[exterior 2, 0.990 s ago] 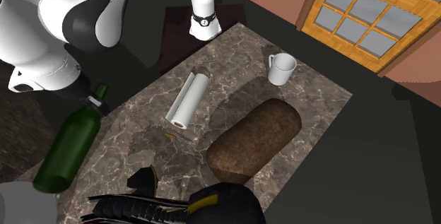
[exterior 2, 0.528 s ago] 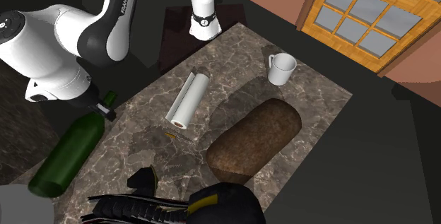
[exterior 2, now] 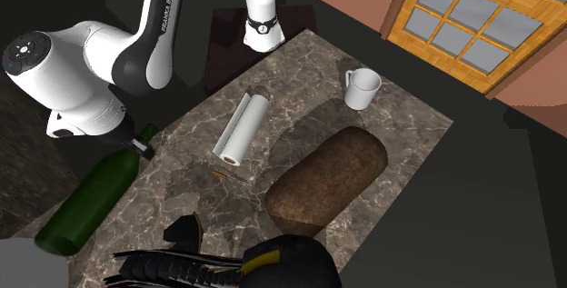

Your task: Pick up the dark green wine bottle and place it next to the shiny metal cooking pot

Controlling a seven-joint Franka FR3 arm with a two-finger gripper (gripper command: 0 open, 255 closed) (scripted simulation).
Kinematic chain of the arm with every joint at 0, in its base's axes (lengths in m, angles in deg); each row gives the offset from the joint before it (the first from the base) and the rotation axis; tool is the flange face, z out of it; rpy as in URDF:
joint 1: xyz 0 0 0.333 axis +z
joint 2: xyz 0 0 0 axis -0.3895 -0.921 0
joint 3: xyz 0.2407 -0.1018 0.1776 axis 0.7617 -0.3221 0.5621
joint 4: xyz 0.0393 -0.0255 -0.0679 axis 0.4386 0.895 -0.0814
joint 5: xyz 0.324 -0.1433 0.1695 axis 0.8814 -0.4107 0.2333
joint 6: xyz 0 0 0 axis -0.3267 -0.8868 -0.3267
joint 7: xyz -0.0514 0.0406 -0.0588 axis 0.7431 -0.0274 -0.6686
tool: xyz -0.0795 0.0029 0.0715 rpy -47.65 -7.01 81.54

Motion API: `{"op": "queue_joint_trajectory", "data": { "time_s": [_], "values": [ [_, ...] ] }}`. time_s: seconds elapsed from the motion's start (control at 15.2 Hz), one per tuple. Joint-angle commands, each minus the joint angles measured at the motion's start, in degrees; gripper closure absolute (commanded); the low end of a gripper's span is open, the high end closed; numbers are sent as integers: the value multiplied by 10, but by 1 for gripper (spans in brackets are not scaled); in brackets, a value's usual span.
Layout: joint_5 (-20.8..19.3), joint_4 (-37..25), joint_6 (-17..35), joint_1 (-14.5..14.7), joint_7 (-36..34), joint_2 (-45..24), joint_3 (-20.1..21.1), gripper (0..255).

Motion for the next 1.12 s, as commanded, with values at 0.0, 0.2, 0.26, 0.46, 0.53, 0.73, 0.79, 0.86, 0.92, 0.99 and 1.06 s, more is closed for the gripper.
{"op": "queue_joint_trajectory", "data": {
  "time_s": [0.0, 0.2, 0.26, 0.46, 0.53, 0.73, 0.79, 0.86, 0.92, 0.99, 1.06],
  "values": [
    [0, -1, 1, 0, 0, 0, 0, 255],
    [0, -1, 1, 0, 0, 0, 0, 255],
    [0, -1, 1, 0, 0, 0, 0, 0],
    [0, -2, 1, 0, 0, -1, 0, 0],
    [0, -2, 1, 0, 0, -1, 0, 0],
    [-1, -16, -29, 1, 0, 16, 0, 0],
    [-1, -24, -45, 1, -1, 23, 0, 0],
    [-1, -32, -58, 1, -1, 29, -1, 0],
    [-2, -31, -58, 1, -1, 29, -1, 0],
    [-1, -32, -58, 1, -1, 29, -1, 0],
    [-1, -32, -58, 1, -1, 29, -1, 0]
  ]
}}
